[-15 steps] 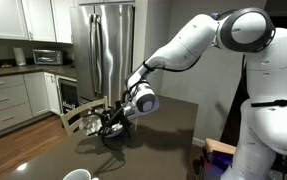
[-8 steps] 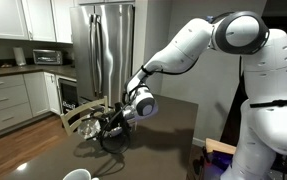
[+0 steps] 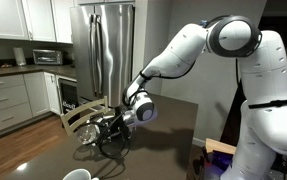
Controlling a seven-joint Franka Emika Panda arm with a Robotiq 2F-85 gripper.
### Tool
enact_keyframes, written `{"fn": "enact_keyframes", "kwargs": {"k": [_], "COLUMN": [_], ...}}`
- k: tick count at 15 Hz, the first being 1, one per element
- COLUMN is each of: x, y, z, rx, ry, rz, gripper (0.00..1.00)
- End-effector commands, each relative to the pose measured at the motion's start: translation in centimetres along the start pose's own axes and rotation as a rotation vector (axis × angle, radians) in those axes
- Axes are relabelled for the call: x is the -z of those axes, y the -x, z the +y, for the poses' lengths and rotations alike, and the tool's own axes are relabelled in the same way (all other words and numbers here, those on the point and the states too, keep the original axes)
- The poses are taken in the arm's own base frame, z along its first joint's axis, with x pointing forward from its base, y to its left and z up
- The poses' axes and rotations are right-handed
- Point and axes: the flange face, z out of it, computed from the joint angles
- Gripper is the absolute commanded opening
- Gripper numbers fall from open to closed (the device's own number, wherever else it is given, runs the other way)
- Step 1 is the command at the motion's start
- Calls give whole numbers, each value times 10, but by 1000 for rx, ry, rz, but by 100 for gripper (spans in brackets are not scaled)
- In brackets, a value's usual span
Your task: Pour the contents of the glass cup into the bowl
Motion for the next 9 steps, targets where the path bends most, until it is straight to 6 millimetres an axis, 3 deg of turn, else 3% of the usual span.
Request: {"fn": "enact_keyframes", "kwargs": {"k": [1,2,3,9], "x": [0,-1,-1,-3], "y": [2,5,0,2], "z": [-1,2,2,4], "rx": [-69,-54,-26,-29], "ry": [-52,-39,-10,-6], "rz": [-23,-17,-5,-10], "gripper": [59,59,84,84]}}
